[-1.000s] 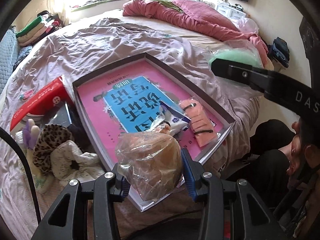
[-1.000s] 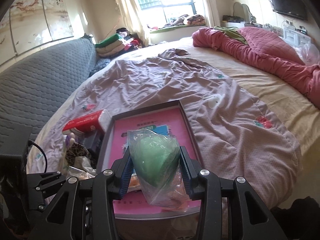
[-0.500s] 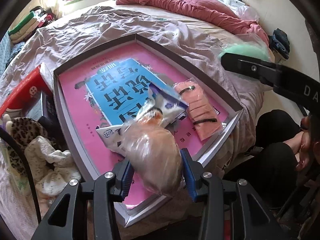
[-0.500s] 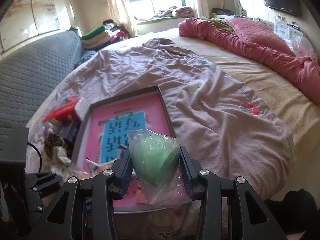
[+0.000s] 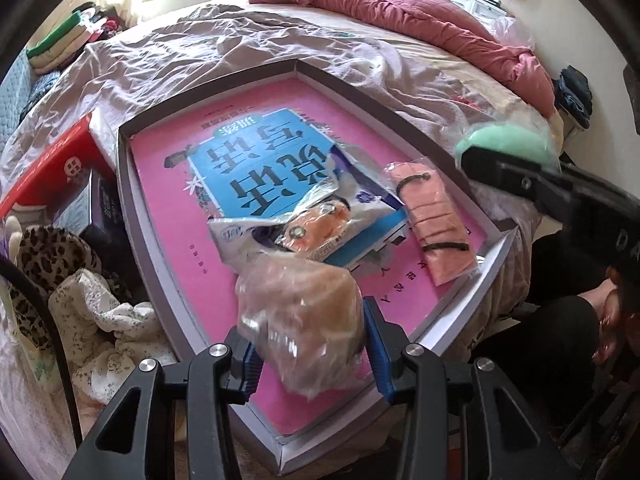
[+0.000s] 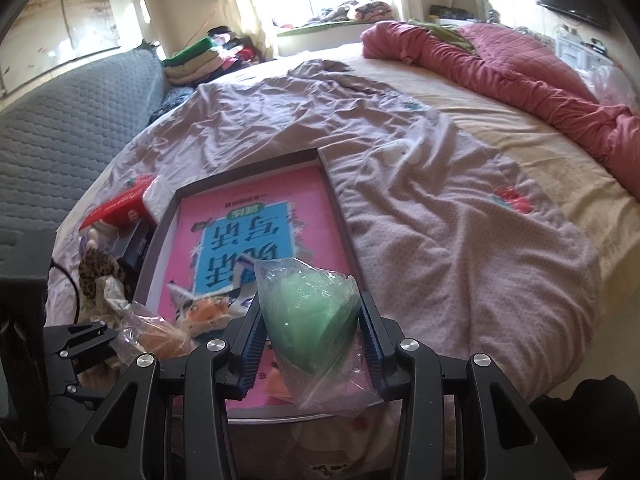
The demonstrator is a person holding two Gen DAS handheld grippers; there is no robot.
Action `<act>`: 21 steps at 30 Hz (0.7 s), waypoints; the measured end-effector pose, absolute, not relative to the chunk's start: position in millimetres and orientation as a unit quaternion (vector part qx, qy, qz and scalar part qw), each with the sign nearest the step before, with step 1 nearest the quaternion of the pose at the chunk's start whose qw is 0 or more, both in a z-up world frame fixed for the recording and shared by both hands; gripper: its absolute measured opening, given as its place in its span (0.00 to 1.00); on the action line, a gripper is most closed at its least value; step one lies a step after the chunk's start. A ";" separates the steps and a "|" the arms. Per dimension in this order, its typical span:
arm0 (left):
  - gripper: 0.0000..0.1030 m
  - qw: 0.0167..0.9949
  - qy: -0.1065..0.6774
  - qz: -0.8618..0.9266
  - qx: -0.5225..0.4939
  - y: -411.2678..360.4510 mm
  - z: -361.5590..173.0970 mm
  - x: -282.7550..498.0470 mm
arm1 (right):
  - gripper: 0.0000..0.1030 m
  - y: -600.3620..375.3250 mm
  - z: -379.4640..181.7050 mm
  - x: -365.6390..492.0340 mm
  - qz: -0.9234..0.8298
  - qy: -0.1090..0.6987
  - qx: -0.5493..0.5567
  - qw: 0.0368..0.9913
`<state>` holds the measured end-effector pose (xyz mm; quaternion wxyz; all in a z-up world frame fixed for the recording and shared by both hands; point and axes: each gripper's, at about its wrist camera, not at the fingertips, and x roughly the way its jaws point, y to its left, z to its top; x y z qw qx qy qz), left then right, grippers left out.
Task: Organize soft objects
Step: 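Lower the bread roll and green bag toward the pink tray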
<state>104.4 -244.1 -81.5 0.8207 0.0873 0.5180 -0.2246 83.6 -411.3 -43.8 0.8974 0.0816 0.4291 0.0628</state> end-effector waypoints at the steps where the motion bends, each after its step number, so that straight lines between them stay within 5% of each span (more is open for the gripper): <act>1: 0.43 0.820 0.519 -0.225 0.085 -243.6 -82.3 105.0 | 0.44 -407.0 -45.1 84.4 0.069 0.432 0.073 0.896; 21: 0.43 0.820 0.521 -0.219 0.091 -238.4 -83.9 99.5 | 0.44 -366.7 -78.3 92.5 0.146 0.465 0.088 0.869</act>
